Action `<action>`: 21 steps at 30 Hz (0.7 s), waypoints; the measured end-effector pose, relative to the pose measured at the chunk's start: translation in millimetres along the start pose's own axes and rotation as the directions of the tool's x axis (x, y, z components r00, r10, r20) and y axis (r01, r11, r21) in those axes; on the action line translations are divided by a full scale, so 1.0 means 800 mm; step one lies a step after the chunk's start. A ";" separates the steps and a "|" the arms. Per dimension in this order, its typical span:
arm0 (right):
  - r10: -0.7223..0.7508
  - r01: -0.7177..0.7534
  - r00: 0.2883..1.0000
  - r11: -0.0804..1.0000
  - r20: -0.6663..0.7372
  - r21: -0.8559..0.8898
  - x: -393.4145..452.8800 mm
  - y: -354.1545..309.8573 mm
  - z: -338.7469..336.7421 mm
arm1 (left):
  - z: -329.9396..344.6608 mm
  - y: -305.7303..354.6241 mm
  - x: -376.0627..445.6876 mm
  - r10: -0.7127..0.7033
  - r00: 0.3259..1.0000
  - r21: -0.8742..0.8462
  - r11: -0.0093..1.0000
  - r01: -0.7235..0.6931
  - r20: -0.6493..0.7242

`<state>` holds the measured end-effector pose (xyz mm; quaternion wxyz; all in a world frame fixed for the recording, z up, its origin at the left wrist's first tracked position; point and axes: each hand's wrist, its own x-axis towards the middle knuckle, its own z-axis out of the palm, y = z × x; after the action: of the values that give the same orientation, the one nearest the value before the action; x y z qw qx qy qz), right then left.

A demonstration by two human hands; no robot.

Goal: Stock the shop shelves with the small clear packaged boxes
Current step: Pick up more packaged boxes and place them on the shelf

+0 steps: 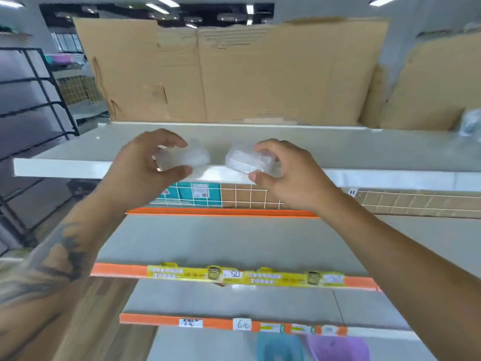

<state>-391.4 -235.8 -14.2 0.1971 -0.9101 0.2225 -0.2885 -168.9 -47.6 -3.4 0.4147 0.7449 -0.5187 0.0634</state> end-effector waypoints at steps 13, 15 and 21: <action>0.302 -0.272 0.909 0.952 -0.289 0.141 -0.413 0.128 -0.163 | 0.229 0.272 -0.226 0.149 0.981 -0.363 0.927 -0.096 0.122; 0.374 -0.336 0.871 0.927 -0.317 0.168 -0.455 0.145 -0.180 | 0.260 0.300 -0.243 0.165 0.977 -0.381 0.919 -0.101 0.138; 0.548 -0.476 0.712 0.836 -0.439 0.272 -0.541 0.189 -0.201 | 0.364 0.364 -0.272 0.223 0.932 -0.489 0.870 -0.058 0.286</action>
<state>-851.7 -172.6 -155.4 0.2677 -0.6896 0.4889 -0.4623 -606.0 -124.4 -145.8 0.4842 0.5807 -0.6343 -0.1614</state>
